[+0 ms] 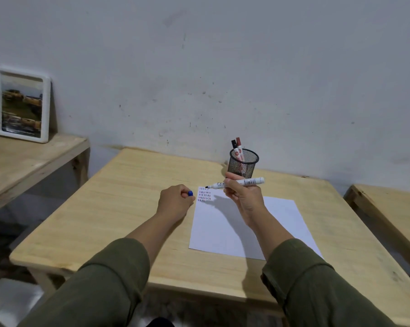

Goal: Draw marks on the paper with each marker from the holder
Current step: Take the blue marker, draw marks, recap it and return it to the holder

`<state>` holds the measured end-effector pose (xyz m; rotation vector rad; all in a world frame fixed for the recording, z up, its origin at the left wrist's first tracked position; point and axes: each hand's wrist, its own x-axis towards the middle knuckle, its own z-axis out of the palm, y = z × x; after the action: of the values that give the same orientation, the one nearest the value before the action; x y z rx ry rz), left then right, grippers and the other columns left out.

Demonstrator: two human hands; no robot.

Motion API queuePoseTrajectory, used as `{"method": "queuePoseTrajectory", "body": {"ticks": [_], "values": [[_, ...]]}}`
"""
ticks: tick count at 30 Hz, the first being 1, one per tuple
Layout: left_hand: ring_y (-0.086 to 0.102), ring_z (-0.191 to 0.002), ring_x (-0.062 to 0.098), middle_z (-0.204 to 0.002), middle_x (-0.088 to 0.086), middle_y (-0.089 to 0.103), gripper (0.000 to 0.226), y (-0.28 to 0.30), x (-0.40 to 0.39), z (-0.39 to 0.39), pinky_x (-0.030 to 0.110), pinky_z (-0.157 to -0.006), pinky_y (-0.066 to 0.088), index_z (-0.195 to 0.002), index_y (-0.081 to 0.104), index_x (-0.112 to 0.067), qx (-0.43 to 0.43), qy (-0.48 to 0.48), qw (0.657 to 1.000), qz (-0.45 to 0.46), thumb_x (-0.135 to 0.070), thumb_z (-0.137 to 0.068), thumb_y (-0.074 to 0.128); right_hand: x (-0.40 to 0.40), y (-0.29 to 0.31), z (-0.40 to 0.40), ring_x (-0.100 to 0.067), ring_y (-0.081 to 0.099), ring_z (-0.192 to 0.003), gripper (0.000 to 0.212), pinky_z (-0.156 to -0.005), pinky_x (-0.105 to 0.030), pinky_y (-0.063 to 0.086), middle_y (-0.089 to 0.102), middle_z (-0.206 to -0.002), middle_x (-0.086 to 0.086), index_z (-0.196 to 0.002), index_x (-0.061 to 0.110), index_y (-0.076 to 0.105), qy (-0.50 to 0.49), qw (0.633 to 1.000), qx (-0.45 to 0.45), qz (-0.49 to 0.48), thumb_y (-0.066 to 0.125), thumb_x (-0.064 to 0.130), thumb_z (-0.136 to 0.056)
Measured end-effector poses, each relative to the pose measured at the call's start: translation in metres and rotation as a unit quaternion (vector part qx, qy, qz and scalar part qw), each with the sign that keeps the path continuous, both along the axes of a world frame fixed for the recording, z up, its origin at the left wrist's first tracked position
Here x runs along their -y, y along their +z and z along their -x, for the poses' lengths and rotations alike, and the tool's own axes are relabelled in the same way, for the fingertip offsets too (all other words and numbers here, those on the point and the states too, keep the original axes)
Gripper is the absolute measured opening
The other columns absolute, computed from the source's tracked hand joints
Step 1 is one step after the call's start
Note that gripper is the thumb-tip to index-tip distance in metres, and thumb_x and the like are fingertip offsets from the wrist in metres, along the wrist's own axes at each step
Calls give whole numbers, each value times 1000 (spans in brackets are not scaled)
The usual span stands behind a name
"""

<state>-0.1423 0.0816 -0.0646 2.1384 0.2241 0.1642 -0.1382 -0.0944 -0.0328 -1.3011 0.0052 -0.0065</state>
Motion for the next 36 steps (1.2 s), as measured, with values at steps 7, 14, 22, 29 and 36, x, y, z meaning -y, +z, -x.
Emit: {"method": "queuePoseTrajectory", "body": {"ticks": [7, 14, 22, 29, 36], "values": [[59, -95, 17, -96, 3, 69, 29, -15, -2, 5, 24, -77, 40, -106, 67, -12, 22, -17, 998, -56, -26, -80, 67, -7, -16, 3, -9, 57, -55, 19, -70, -20, 52, 64, -57, 5, -99, 4, 69, 3, 999, -34, 14, 61, -4, -84], [42, -121, 20, -122, 0, 57, 68, -25, -1, 12, 31, -98, 38, -127, 51, -18, 30, -31, 990, -135, -50, -70, 70, -15, -25, 2, -14, 66, -57, 14, -61, -21, 57, 69, -59, -5, -91, -2, 69, -30, 997, -77, -9, 67, 8, -82], [42, -119, 24, -117, 1, 60, 60, -26, -2, 10, 34, -97, 39, -115, 56, -18, 28, -40, 986, -158, -53, -69, 70, -19, -28, 0, -24, 62, -63, 17, -52, -18, 52, 64, -71, -17, -97, -2, 67, -13, 997, -78, 25, 63, 11, -87], [24, -138, 19, -146, 1, 40, 74, -33, -2, 7, 34, -112, 26, -133, 49, -14, 25, -42, 979, -196, -58, -74, 62, -16, -34, 3, -9, 62, -63, 15, -58, -16, 53, 66, -76, -8, -96, 3, 71, -21, 995, -63, 77, 62, 5, -84], [25, -137, 19, -145, 0, 41, 74, -34, -2, 6, 34, -111, 27, -131, 52, -15, 22, -42, 979, -199, -59, -73, 62, -16, -34, 6, -5, 60, -60, 12, -57, -11, 49, 66, -75, -6, -91, 4, 71, -32, 992, -56, 110, 64, 5, -81]]}}
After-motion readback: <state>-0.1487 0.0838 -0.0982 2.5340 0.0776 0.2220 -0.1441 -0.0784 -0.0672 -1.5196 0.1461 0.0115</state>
